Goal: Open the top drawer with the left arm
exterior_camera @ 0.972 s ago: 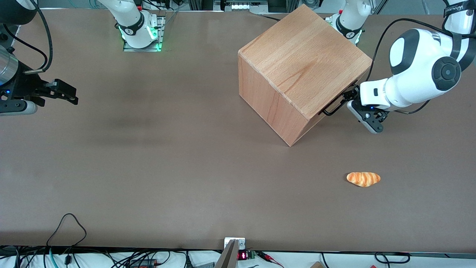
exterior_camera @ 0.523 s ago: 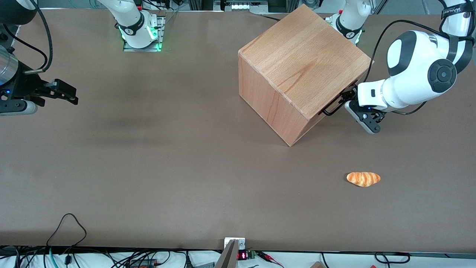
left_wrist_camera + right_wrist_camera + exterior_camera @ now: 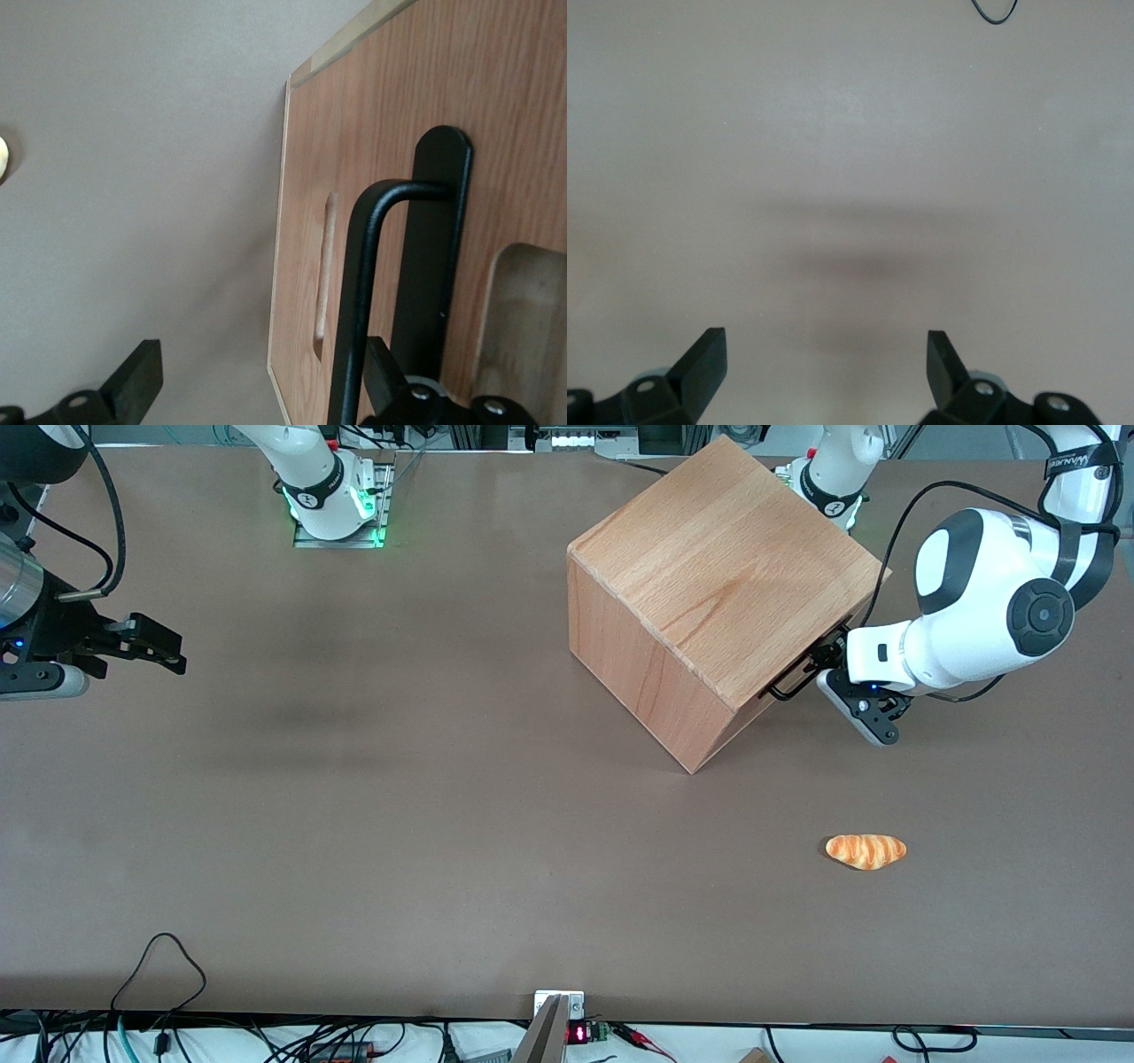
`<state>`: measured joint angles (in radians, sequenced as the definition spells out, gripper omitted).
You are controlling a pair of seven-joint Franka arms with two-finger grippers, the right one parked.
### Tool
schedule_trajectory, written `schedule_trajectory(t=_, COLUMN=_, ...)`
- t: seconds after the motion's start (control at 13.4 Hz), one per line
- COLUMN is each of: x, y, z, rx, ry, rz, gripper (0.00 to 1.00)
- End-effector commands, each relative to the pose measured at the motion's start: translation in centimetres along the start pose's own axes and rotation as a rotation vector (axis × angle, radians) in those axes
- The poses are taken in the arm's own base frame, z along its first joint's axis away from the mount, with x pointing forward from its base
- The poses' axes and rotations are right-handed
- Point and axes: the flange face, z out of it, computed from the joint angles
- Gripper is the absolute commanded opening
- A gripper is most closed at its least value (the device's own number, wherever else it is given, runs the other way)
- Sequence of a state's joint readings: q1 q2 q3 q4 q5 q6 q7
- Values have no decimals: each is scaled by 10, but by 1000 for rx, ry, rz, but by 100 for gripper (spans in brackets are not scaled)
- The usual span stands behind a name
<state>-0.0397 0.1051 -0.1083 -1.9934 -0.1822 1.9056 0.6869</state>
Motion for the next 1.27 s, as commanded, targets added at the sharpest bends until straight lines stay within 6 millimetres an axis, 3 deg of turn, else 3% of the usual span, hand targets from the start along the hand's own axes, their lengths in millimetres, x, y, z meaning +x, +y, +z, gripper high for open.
schedule_trajectory(t=0.0, x=1, y=-1, z=10, rx=-13, ry=27, rz=42, gripper=100)
schedule_trajectory(t=0.37, x=1, y=-5, z=18, rx=0, ry=40, rz=68, gripper=100)
schedule_trajectory(t=0.75, x=-4, y=-16, z=10, rx=11, ry=52, rz=61, gripper=100)
schedule_trajectory(t=1.05, x=-17, y=-35, z=5, rx=20, ry=60, rz=29, gripper=100)
schedule_trajectory(t=1.2, x=-29, y=-62, z=-4, rx=76, ry=115, rz=-17, gripper=100)
